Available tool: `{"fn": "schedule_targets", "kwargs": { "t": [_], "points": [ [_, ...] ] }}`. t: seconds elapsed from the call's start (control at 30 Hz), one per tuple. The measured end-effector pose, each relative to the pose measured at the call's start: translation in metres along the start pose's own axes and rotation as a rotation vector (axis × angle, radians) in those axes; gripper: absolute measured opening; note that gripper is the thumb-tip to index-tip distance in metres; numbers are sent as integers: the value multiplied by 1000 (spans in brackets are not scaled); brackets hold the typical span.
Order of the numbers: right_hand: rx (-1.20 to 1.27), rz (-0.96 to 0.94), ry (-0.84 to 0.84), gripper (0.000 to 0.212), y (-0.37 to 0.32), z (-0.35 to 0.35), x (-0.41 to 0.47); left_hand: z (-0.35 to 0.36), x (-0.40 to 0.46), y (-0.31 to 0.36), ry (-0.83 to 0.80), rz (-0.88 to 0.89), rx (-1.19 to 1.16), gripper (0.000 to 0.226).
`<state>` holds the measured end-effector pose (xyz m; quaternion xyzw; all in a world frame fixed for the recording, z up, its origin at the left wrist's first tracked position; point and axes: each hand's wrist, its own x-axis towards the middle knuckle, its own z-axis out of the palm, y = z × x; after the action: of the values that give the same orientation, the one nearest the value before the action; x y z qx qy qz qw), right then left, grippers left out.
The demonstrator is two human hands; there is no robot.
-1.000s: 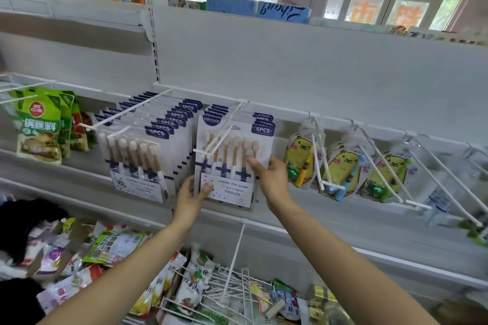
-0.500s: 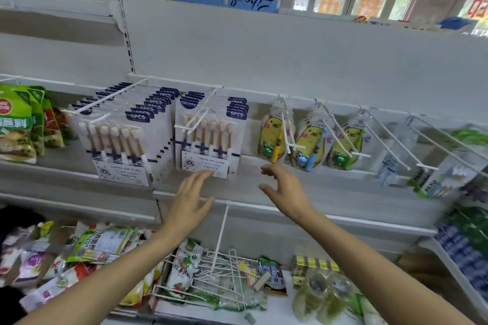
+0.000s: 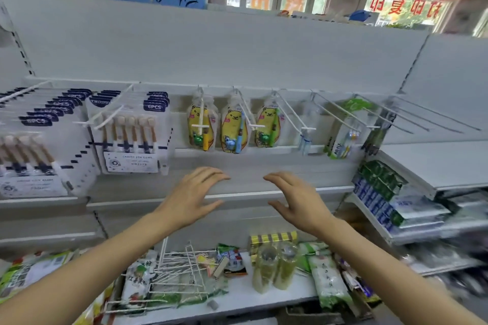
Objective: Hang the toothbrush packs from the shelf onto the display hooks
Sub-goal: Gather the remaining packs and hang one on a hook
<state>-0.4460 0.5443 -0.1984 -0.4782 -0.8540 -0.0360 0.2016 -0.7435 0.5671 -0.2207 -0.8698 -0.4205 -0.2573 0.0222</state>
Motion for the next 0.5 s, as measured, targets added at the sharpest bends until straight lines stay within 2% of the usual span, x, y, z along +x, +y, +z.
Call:
{"fn": "schedule_targets", "kwargs": {
  "t": [0.27, 0.5],
  "points": [
    [-48, 59, 8, 57, 98, -50, -93, 56, 84, 108, 9, 164, -36, 47],
    [-67, 105, 54, 58, 216, -112, -179, 126, 164, 228, 5, 228, -84, 46]
  ]
}}
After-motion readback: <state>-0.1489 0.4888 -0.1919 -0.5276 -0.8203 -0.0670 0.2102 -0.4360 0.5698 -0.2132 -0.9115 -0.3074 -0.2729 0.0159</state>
